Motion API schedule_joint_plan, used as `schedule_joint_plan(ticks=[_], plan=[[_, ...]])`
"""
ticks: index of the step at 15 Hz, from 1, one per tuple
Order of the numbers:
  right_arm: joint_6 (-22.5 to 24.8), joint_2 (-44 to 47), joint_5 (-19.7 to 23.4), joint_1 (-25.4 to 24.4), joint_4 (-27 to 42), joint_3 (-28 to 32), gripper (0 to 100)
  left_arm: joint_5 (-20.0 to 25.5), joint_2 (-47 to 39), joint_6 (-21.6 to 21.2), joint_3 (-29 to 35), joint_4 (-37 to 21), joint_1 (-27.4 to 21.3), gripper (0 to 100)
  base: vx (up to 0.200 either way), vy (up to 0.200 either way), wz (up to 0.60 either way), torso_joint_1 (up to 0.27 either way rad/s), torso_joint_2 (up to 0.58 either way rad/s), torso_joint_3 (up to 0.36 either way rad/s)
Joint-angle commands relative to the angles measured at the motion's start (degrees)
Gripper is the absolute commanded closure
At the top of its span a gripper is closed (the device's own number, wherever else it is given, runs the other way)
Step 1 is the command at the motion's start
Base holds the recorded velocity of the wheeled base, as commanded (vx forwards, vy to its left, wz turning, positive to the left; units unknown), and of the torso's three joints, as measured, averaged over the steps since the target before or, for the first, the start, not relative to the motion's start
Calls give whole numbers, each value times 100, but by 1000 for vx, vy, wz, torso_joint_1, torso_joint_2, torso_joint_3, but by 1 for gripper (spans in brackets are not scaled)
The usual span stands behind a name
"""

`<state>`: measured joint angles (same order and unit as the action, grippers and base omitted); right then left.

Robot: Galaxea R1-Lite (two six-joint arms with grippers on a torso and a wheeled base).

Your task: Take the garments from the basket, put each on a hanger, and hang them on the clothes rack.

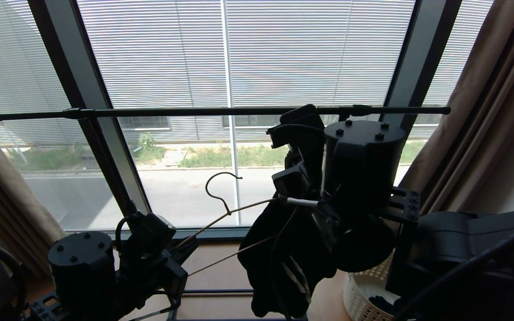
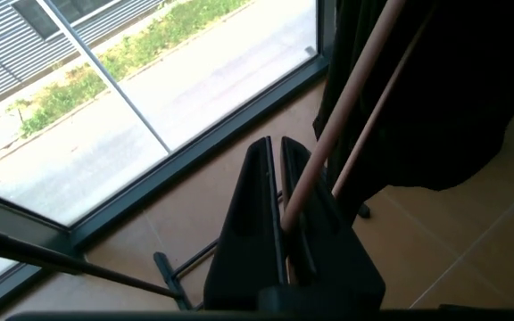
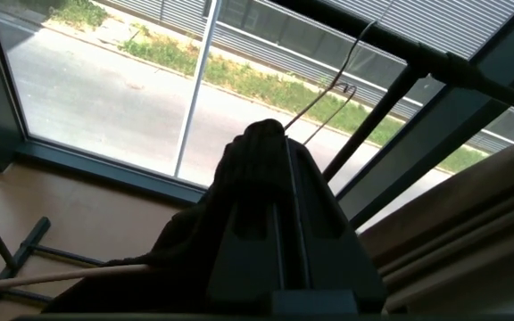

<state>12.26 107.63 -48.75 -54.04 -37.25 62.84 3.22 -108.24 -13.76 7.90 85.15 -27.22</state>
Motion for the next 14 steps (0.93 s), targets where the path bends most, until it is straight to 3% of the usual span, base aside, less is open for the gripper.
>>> schedule_joint_plan(ticks=[1,4,9,14], plan=[[-13,39,-20,-45,-1,-9,100,-76,-48,23,107,37,94,100,0,0,0,0,0,0],[-22,4,-144,-107,-10,9,100,-577,-233,40,449,37,270,100,0,0,0,0,0,0],[-31,-278,-284,-107,-1,-53,100,-788,-312,23,827,28,771,100,0,0,0,0,0,0],[-5,-330,-311,-107,52,-79,100,-832,-303,14,880,19,789,100,0,0,0,0,0,0]])
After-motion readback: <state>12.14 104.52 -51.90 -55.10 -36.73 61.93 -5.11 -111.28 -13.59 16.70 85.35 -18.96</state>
